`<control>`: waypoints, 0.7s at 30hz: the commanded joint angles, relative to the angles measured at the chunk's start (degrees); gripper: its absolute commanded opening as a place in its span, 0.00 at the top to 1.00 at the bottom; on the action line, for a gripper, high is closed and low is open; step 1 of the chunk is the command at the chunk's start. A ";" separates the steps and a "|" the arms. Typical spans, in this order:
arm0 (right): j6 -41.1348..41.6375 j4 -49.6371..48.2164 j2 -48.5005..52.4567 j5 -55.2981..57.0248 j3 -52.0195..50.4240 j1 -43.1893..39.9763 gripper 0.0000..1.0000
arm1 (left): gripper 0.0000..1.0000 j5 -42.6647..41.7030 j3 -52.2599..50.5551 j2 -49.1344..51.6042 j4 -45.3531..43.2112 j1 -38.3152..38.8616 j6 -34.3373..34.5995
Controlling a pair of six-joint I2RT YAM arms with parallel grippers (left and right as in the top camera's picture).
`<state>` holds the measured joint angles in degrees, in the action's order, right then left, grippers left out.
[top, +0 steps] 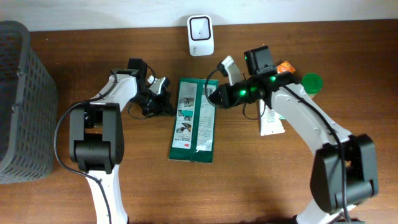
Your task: Scan the item barcode
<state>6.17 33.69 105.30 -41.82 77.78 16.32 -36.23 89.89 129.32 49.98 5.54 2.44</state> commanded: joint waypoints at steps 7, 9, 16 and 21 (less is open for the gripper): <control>16.90 3.52 10.80 5.55 0.20 -1.84 0.66 | 0.94 4.02 4.02 -0.94 1.97 -1.97 -8.26; 18.18 3.10 12.63 5.68 0.15 -1.77 0.63 | 0.76 4.00 4.90 -4.04 2.97 -1.77 -10.10; 20.96 1.73 16.17 4.81 0.11 -1.66 0.63 | 0.77 0.98 2.23 -3.85 1.55 3.10 -12.63; 20.94 1.42 16.17 4.83 0.11 -1.20 0.64 | 0.83 1.05 2.01 -3.76 0.92 4.57 -12.63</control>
<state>26.81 35.29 120.51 -37.54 77.71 14.76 -34.17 92.51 126.96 51.20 9.93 -9.21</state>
